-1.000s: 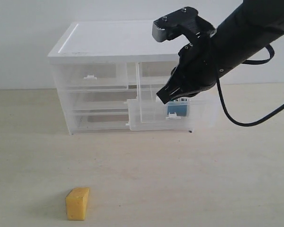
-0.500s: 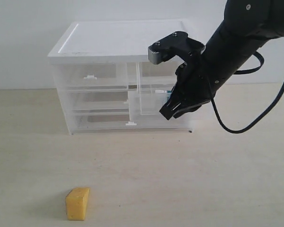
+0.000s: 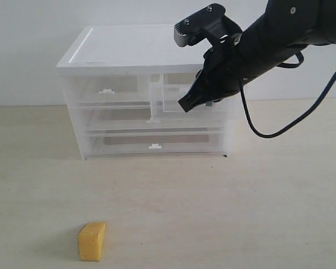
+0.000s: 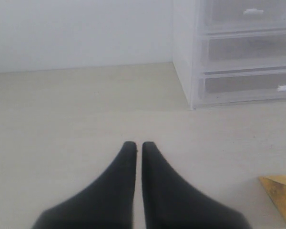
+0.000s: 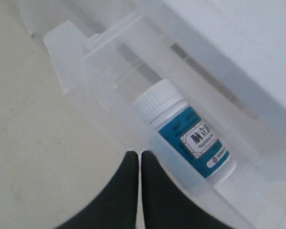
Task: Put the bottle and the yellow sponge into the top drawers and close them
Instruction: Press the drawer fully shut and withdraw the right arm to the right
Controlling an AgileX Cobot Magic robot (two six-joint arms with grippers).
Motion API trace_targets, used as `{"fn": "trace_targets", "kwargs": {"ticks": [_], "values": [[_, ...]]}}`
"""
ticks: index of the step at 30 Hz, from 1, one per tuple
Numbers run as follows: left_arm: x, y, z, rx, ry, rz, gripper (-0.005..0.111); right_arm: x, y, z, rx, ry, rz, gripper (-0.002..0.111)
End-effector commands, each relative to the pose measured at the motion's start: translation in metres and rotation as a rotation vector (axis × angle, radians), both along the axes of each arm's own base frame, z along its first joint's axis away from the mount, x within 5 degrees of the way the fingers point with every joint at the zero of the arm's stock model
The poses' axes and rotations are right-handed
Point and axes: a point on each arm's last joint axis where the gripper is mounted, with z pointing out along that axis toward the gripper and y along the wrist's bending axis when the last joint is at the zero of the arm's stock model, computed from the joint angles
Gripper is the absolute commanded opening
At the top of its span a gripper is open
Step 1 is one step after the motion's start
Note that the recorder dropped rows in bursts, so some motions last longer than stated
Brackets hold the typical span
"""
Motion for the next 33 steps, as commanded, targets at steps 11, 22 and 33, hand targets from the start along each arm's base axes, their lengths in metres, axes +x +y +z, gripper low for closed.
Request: {"fn": "trace_targets", "kwargs": {"ticks": [11, 22, 33], "values": [[0.0, 0.0, -0.001, -0.003, -0.001, 0.004, 0.004, 0.029, 0.007, -0.005, 0.064, -0.232, -0.044, 0.0], [0.0, 0.0, -0.001, -0.003, -0.001, 0.004, 0.004, 0.003, -0.001, 0.026, -0.013, -0.074, 0.016, 0.0], [0.0, 0.0, -0.001, -0.003, -0.001, 0.004, 0.004, 0.03, -0.016, 0.006, -0.042, 0.049, -0.033, 0.0]]}}
